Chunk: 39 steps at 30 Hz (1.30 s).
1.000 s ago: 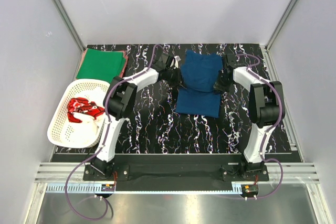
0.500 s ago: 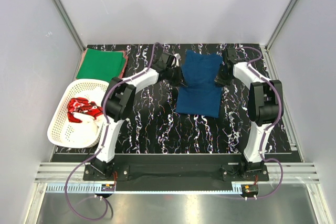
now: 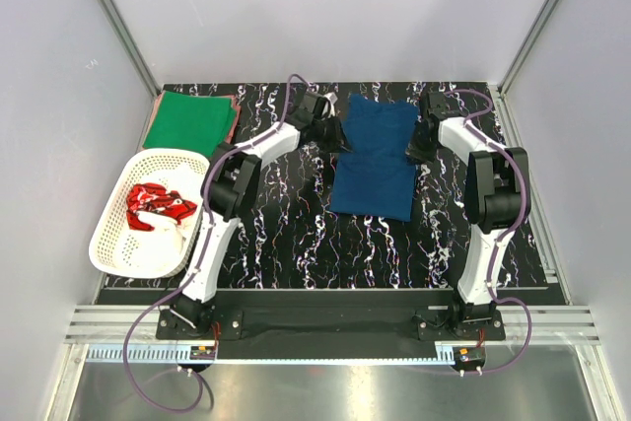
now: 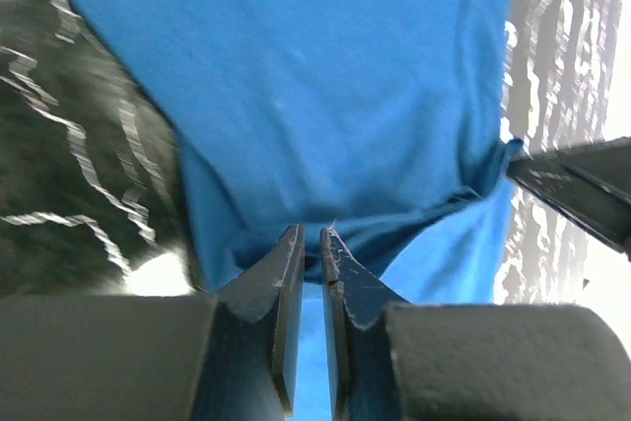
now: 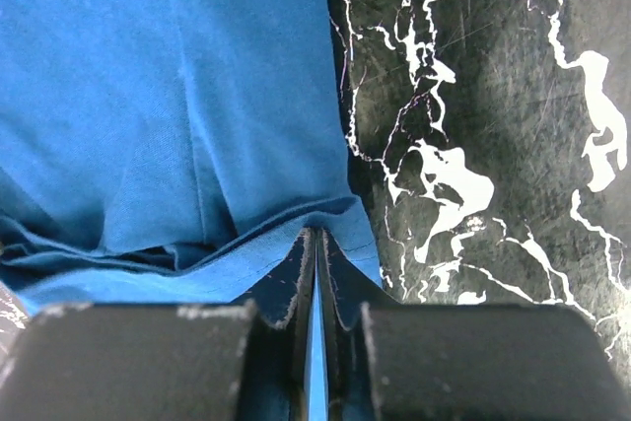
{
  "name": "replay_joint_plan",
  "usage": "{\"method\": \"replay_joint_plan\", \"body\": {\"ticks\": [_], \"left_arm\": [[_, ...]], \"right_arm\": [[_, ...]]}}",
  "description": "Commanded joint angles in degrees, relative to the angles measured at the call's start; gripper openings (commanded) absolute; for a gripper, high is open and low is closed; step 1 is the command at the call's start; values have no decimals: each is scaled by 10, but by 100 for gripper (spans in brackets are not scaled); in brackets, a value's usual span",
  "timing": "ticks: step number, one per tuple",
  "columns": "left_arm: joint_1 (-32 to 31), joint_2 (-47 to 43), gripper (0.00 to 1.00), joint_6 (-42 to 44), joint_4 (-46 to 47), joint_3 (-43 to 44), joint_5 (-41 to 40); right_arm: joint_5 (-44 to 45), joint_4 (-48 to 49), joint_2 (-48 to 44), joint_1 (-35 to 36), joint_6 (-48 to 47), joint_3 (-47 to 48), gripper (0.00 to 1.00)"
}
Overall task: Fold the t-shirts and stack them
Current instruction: Fold the tshirt
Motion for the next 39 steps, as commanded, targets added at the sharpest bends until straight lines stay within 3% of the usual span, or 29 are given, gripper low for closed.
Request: {"method": "replay_joint_plan", "body": {"ticks": [1, 8, 14, 23, 30, 34, 39], "left_arm": [[16, 4, 17, 1, 10, 42, -1], [23, -72, 25, 69, -36, 35, -55], [9, -116, 27, 81, -6, -27, -16], [-6, -37, 26, 62, 41, -28, 46], [8, 43, 26, 54, -1, 79, 28], [19, 42, 28, 32, 14, 93, 43], [21, -9, 29, 34, 14, 63, 53]], "right_arm": [[6, 13, 4, -3, -19, 20, 11], [8, -39, -23, -3, -29, 51, 25], [-35, -54, -64, -3, -23, 19, 24], [-62, -5, -38, -5, -28, -18, 24], [-26, 21, 8, -20, -45, -23, 23], [-14, 24, 4, -21, -47, -32, 24], [-26, 11, -56, -21, -47, -38, 33]]}}
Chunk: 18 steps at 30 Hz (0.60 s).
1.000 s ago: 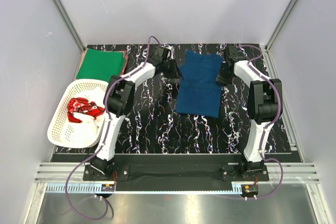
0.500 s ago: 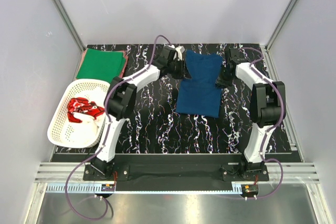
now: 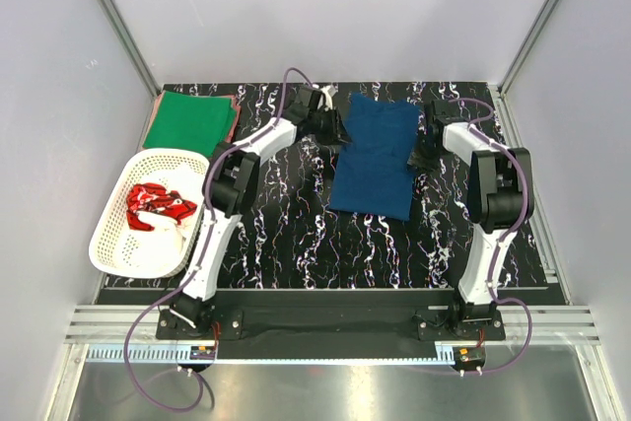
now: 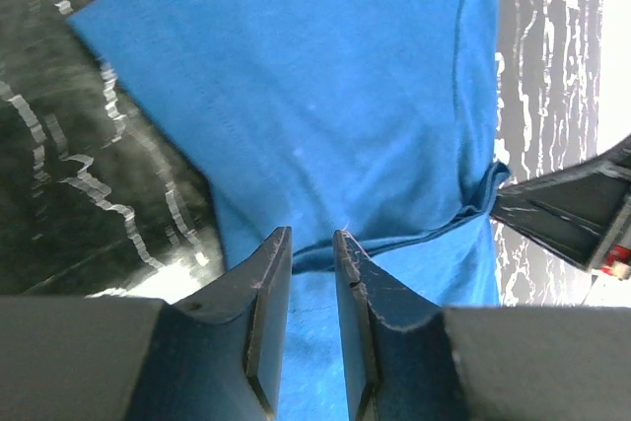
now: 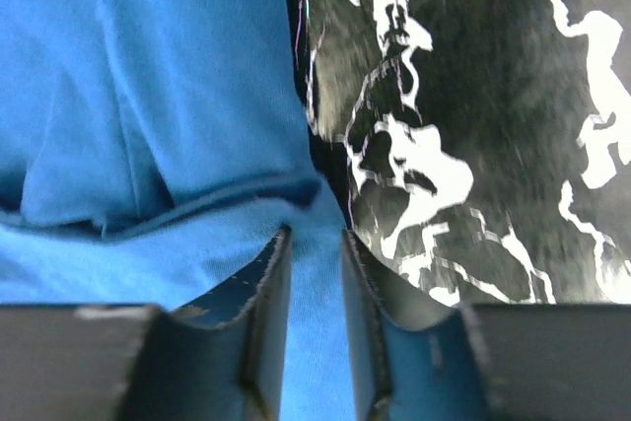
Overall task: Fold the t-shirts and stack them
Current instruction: Fold the tshirt
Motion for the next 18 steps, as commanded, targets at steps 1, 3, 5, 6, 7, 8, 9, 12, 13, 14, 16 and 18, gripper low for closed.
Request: {"method": "replay_joint_plan", "body": {"ticks": [1, 3, 5, 6, 7, 8, 9, 12, 13, 14, 16, 18], "left_arm": [[0, -70, 30, 3, 14, -18, 9], [0, -110, 32, 16, 3, -39, 5], [0, -140, 34, 34, -11, -80, -6], [0, -174, 36, 39, -24, -98, -17], [0, -192, 37, 47, -29, -151, -47], [-1, -212, 37, 50, -28, -178, -57], [-1, -247, 39, 51, -23, -205, -64], [-2, -300, 43, 46, -1, -308, -71], [-3, -310, 43, 42, 1, -326, -67], [-6, -316, 43, 42, 4, -361, -68], [-14, -333, 44, 44, 8, -391, -77], [-16, -337, 45, 40, 25, -432, -72]], "right_arm": [[9, -4, -69, -1, -11, 3, 35], [-6, -33, -87, -1, -8, 10, 40], [-38, -51, -100, -2, 1, 4, 50], [-49, -61, -116, -1, 7, -5, 59], [-55, -65, -126, -2, 14, -28, 63], [-68, -65, -136, -2, 26, -43, 66], [-76, -64, -158, -2, 31, -60, 69], [-114, -53, -190, -2, 41, -118, 78], [-117, -49, -194, -1, 43, -144, 79], [-125, -38, -200, -1, 45, -158, 79], [-138, -21, -212, -2, 49, -202, 79], [-153, 1, -213, -1, 53, -226, 77]]}}
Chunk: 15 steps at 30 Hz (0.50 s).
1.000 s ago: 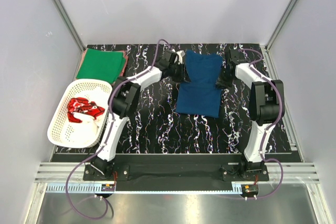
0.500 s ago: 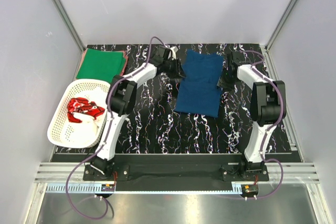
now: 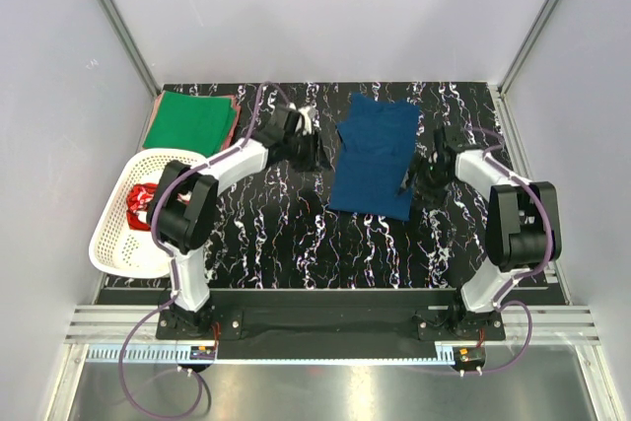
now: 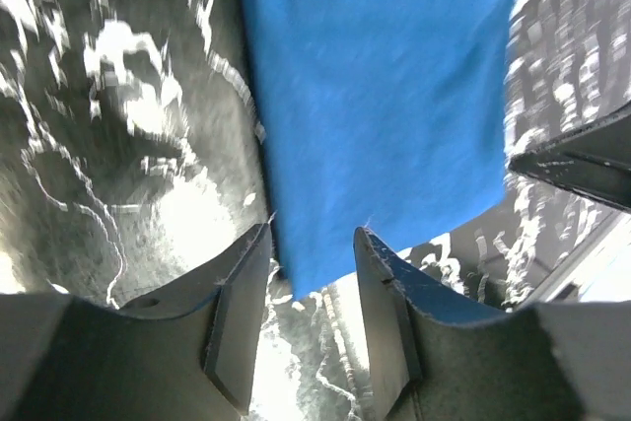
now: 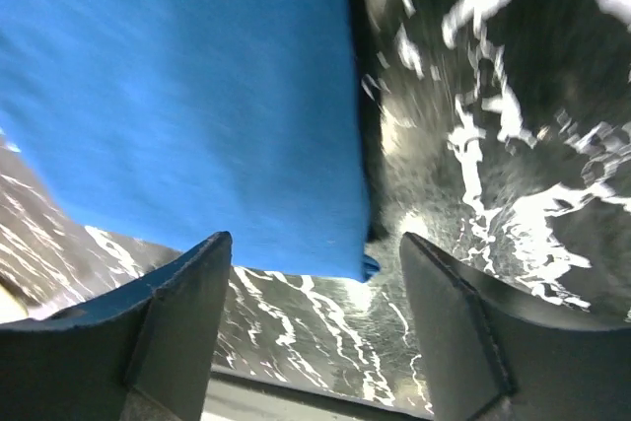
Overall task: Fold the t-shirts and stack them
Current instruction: Fold the tshirt
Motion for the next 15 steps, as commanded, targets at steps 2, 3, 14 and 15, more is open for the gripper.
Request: {"method": "replay_joint_plan", "body": {"ticks": [2, 3, 14, 15], "left_arm": [[-11, -3, 46, -1, 51, -75, -4], [-13, -2, 46, -5, 60, -95, 1], [-35, 17, 45, -28, 109, -156, 22], [-34, 17, 40, -28, 105, -156, 18]], "right_arm": [[-52, 51, -18, -1, 16, -62, 74], [-53, 57, -19, -1, 16, -73, 72], [-62, 93, -35, -1, 9, -150, 51], [-58, 90, -39, -1, 7, -153, 50]]}}
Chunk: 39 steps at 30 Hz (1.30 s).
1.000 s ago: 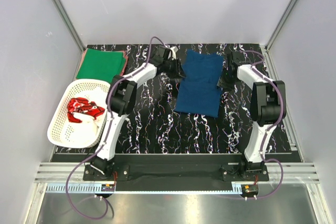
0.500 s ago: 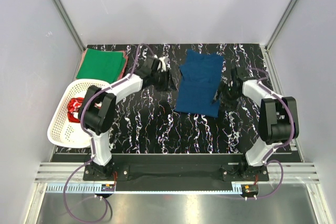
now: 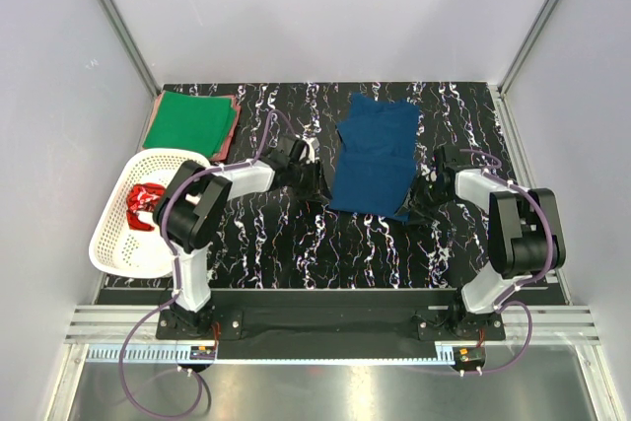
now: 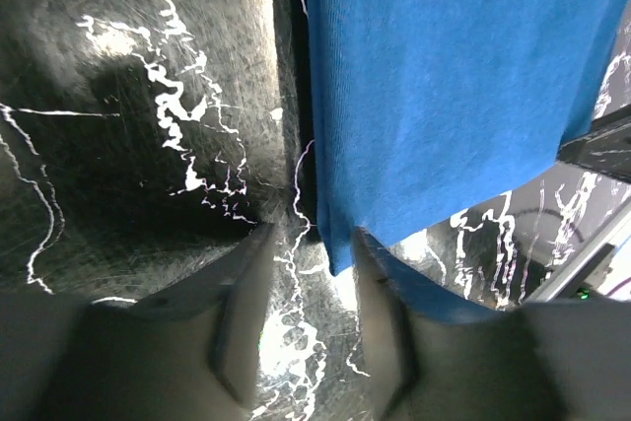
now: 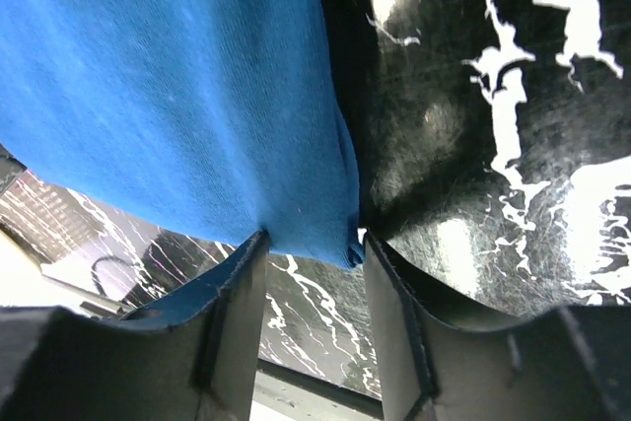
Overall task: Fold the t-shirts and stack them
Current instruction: Fold the tshirt
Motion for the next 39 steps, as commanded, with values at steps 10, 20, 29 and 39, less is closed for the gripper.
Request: {"method": "replay_joint_plan", "body": {"ticks": [10, 20, 29, 39], "left_arm": [[-4, 28, 10, -13, 13, 8, 19], [-3, 13, 19, -12, -35, 15, -10], [-3, -32, 47, -33, 5, -21, -29], [-4, -10, 49, -56, 79, -56, 26]], "right_arm": [[39, -1, -16, 0, -15, -19, 44], [55, -14, -30, -1, -13, -11, 57], [46, 9, -30, -8, -4, -22, 59], [39, 28, -24, -13, -3, -41, 50]]}}
